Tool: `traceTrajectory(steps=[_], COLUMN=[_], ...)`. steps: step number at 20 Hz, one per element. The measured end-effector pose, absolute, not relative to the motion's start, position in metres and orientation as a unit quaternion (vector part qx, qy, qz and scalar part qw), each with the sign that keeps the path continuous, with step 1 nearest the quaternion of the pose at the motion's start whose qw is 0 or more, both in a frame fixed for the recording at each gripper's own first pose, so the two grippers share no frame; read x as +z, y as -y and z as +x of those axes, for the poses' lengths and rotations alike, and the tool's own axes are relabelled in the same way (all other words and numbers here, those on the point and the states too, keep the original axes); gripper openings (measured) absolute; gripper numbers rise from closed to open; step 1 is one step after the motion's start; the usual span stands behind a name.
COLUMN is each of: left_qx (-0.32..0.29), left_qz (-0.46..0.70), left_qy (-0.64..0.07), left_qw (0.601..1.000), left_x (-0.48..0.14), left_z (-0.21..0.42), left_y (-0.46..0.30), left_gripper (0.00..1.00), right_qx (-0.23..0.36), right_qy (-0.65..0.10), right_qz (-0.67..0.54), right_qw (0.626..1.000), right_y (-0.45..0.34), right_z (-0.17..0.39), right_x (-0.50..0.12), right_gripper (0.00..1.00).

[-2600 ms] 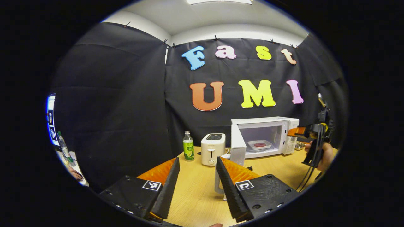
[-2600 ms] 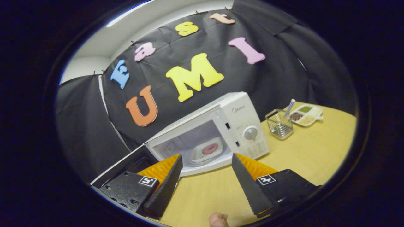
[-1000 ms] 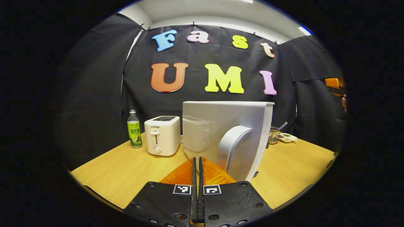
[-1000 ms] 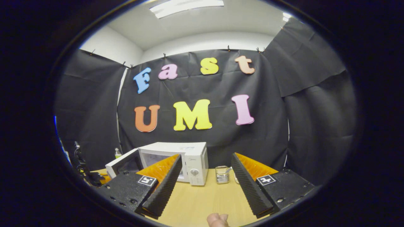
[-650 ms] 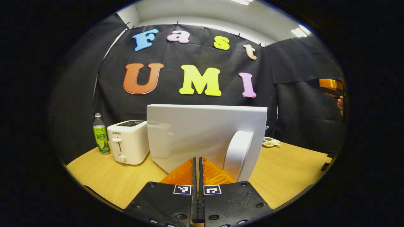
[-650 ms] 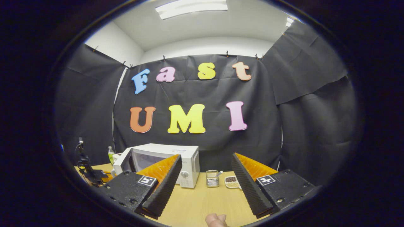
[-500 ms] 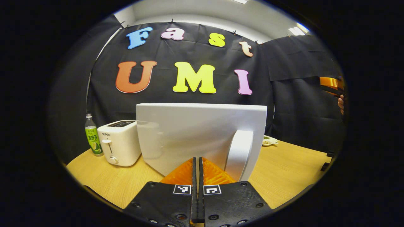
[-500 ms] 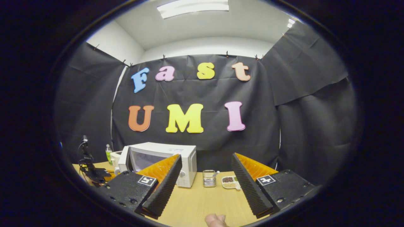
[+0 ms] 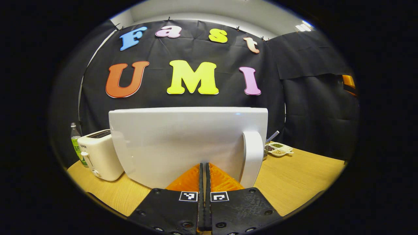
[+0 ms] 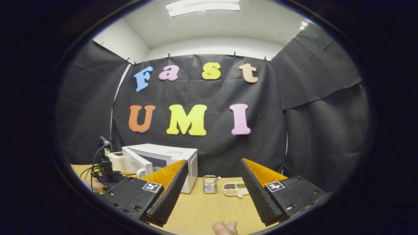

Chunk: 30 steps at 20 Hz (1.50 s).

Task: Open the microwave oven with the left hand, put the food in, and close the microwave oven.

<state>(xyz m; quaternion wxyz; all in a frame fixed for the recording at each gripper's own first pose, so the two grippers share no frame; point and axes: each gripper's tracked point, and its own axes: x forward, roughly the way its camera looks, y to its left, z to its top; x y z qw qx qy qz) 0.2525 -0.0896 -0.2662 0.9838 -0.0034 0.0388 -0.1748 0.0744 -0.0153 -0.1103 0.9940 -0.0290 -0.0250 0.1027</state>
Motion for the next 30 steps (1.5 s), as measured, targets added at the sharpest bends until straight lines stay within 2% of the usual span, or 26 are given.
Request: traceTrajectory(steps=[9,10,11,13,14,15,16,22,25,26,27,28,29,30], left_qx=[-0.152,-0.148,-0.140,-0.127,-0.122,-0.120,-0.123,-0.107,-0.101,-0.103,-0.101,-0.094,-0.087,-0.077], left_qz=[-0.032,-0.036,-0.039,-0.044,-0.051,-0.067,-0.075,-0.080,-0.076,-0.078,-0.079,-0.074,-0.067,-0.061], left_qy=[-0.062,-0.066,-0.073,-0.068,-0.092,-0.080,-0.089,-0.174,-0.182,-0.180,-0.176,-0.170,-0.164,-0.161], left_qw=[0.986,0.986,0.987,0.989,0.987,0.987,0.986,0.976,0.975,0.975,0.976,0.978,0.980,0.982], left_x=[-0.270,-0.270,-0.271,-0.268,-0.276,-0.270,-0.271,-0.312,-0.314,-0.310,-0.306,-0.299,-0.292,-0.284], left_z=[0.319,0.326,0.331,0.342,0.343,0.343,0.345,0.321,0.294,0.281,0.271,0.259,0.247,0.235], left_y=[0.119,0.121,0.123,0.125,0.125,0.125,0.126,0.123,0.110,0.107,0.102,0.096,0.090,0.082], left_gripper=[0.00,0.00,0.00,0.01,0.01,0.01,0.01,0.01,0.01,0.01,0.02,0.03,0.11,0.20], right_qx=[0.110,0.110,0.109,0.107,0.106,0.105,0.104,0.091,0.081,0.080,0.084,0.097,0.107,0.110], right_qy=[0.002,0.000,-0.002,-0.005,-0.006,-0.008,-0.010,-0.029,-0.042,-0.044,-0.043,-0.045,-0.050,-0.051], right_qz=[-0.014,-0.014,-0.014,-0.012,-0.010,-0.009,-0.008,-0.004,0.003,0.005,0.005,0.007,0.004,0.000], right_qw=[0.994,0.994,0.994,0.994,0.994,0.994,0.995,0.995,0.996,0.996,0.995,0.994,0.993,0.993], right_y=[0.026,0.027,0.026,0.028,0.029,0.029,0.029,0.033,0.037,0.036,0.032,0.025,0.018,0.015], right_z=[0.087,0.089,0.089,0.087,0.087,0.085,0.084,0.067,0.057,0.054,0.049,0.045,0.040,0.039], right_x=[-0.128,-0.130,-0.132,-0.131,-0.131,-0.133,-0.133,-0.136,-0.140,-0.139,-0.137,-0.134,-0.136,-0.136], right_gripper=[0.91,1.00,0.92,0.91,0.91,1.00,0.92,0.91,0.91,1.00,1.00,0.92,1.00,1.00])
